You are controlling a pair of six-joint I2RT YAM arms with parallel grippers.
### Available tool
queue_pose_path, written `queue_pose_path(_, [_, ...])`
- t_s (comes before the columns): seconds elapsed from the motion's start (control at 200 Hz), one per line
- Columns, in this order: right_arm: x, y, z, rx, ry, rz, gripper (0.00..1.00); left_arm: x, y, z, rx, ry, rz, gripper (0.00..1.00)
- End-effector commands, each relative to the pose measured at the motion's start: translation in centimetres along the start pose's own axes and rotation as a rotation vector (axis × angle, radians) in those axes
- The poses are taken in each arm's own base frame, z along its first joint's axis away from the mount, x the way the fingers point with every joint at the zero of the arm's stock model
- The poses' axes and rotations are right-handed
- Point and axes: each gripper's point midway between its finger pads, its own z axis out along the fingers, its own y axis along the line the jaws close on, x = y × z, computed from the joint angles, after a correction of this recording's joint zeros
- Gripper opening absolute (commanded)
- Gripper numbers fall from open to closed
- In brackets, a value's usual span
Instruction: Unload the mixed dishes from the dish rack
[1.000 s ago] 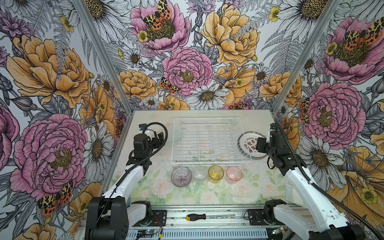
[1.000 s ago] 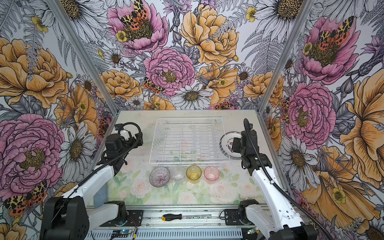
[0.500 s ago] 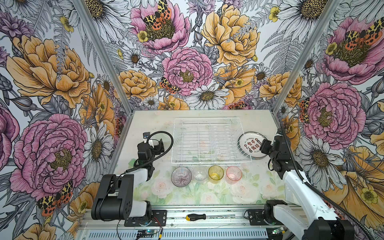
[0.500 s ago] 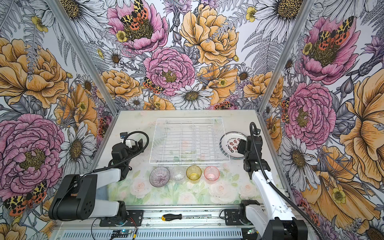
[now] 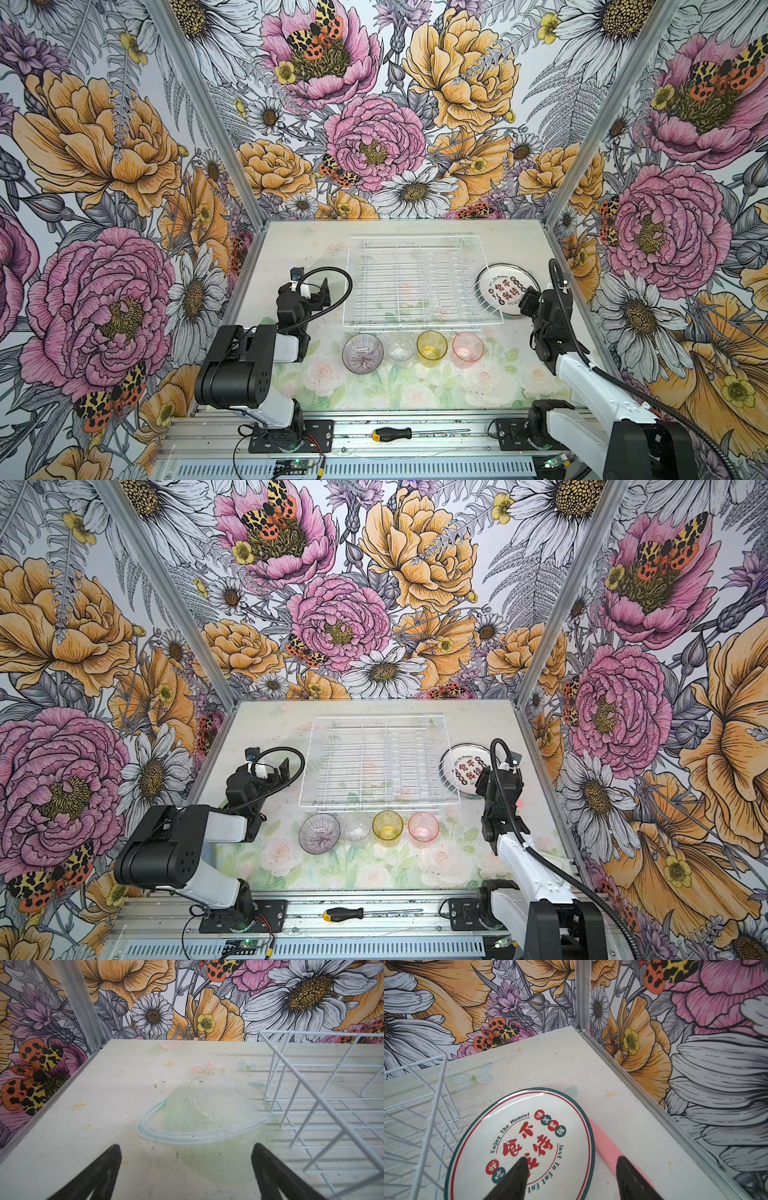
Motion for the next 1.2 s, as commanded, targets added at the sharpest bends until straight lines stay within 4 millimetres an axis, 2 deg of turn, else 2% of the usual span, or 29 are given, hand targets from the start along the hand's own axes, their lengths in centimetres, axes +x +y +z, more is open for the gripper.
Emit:
queue_pose_path(0.0, [-2.6, -0.5, 0.6, 0.038, -0.153, 0.027, 0.69, -1.7, -0.1, 0.2, 0.020, -0.055, 0.018, 0.99])
queue_pose_path(0.195, [-1.2, -0.2, 2.6, 0.039, -0.157, 0.019, 0.70, -1.7, -0.2, 0.2, 0.022, -0.057, 0.018, 0.99])
queue_pose_path(0.415, [-1.4, 0.8, 4.0, 0.006, -0.192, -0.002, 0.71, -1.7, -0.2, 0.2, 0.022, -0.056, 0.019, 0.99])
queue_pose_path(0.53, [-0.9, 2.6, 4.5, -0.058, -0.188, -0.059, 0.73, -1.7, -0.2, 0.2, 0.022, -0.055, 0.018, 0.99])
queue_pose_path(0.701, [-0.5, 4.0, 4.8, -0.126, -0.177, -0.096, 0.74, -1.7, -0.2, 0.2, 0.023, -0.057, 0.018, 0.99])
queue_pose_path(0.831, [0.7, 4.7, 5.4, -0.149, -0.154, -0.123, 0.81, -1.6, -0.1, 0.2, 0.022, -0.054, 0.017, 0.99])
queue_pose_path(0.911, [0.5, 4.6, 5.7, -0.132, -0.163, -0.123, 0.85, -1.6, -0.1, 0.2, 0.021, -0.054, 0.018, 0.99])
queue_pose_path(0.931, [0.6, 4.5, 5.7, -0.124, -0.146, -0.120, 0.89, -1.7, -0.1, 0.2, 0.021, -0.056, 0.018, 0.99])
queue_pose_path(0.941, [0.5, 4.4, 5.8, -0.120, -0.143, -0.118, 0.96, -1.7, -0.2, 0.2, 0.022, -0.056, 0.019, 0.99])
queue_pose_path(0.956, [0.5, 4.5, 5.8, -0.120, -0.144, -0.119, 0.99, -1.7, -0.2, 0.2, 0.023, -0.056, 0.019, 0.99])
queue_pose_path(1.196, [0.5, 4.6, 5.8, -0.120, -0.154, -0.133, 0.99, -1.7, -0.1, 0.4, 0.017, -0.047, 0.015, 0.99])
